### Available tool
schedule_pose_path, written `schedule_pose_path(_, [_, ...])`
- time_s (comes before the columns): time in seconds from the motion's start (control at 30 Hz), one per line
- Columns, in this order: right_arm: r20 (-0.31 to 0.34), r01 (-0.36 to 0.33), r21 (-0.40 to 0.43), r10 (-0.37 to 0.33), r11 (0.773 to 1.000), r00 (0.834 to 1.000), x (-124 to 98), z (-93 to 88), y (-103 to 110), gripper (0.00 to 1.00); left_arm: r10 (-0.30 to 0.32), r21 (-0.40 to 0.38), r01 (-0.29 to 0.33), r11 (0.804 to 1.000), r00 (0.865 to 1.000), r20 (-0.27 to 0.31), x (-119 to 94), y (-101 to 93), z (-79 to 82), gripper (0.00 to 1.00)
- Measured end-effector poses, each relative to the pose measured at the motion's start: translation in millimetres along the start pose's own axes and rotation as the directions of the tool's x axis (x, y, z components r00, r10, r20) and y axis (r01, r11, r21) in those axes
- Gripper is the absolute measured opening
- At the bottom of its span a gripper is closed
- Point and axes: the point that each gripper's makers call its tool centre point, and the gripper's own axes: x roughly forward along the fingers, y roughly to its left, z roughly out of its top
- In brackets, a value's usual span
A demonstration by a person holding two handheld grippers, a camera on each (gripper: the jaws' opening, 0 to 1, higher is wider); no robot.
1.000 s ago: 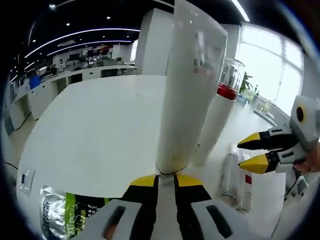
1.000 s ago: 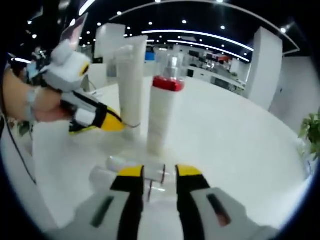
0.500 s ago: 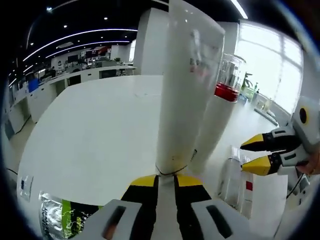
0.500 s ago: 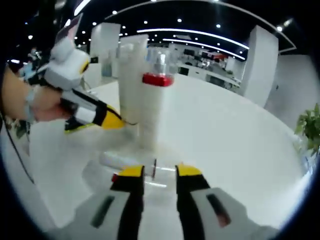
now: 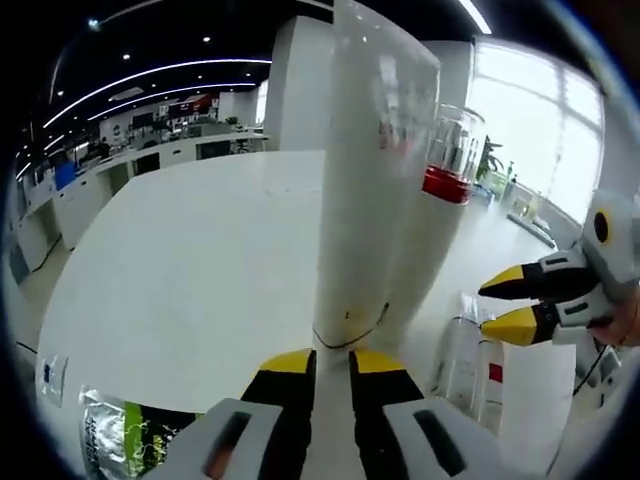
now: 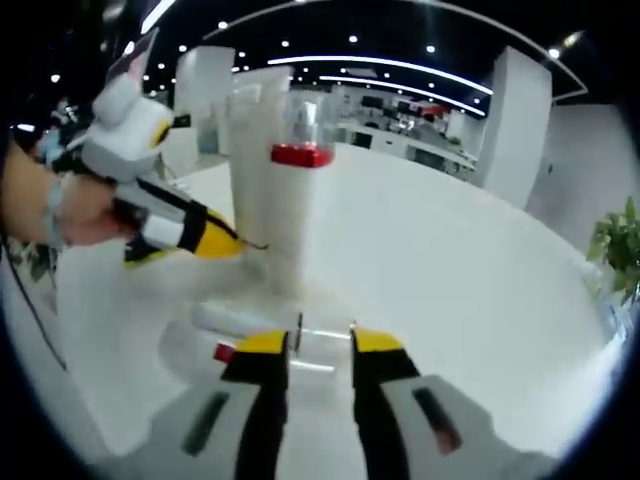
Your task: Arrange the skincare products in the storage area until every visible bottle or jar stands upright without overlapping.
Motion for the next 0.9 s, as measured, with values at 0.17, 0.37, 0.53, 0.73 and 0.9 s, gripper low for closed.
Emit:
schedule_pose_path(0.17, [0.01, 0.011, 0.067, -0.012, 0.998, 1.0, -2, 0.8, -12, 0.22, -0.013, -0.017, 0.014, 1.0, 1.0, 0.011, -11, -1.1, 1.1, 0.15])
schedule_pose_path(0.37, [0.033, -0.021, 0.179, 0.015, 0.984, 0.999, -7, 2.3, -24, 0.22, -0.077, -0.008, 0.077, 0.997, 0.997, 0.032, -30, -12.4, 1.3, 0.15])
schedule_pose_path(0.53, [0.029, -0.025, 0.226, 0.019, 0.974, 0.999, -8, 0.0, -32, 0.22, -0.152, 0.008, 0.152, 0.988, 0.988, 0.014, -39, -26.6, -3.9, 0.15])
schedule_pose_path(0.73, [0.018, -0.162, 0.327, 0.166, 0.931, 0.986, -8, -6.4, -13, 0.22, -0.259, -0.012, 0.259, 0.966, 0.965, -0.037, -50, -46.1, -21.8, 0.16])
schedule_pose_path(0.9, [0.029, -0.189, 0.363, 0.191, 0.912, 0.981, -6, -5.1, -10, 0.25, -0.278, -0.012, 0.278, 0.961, 0.958, -0.067, -52, -55.9, -34.9, 0.16])
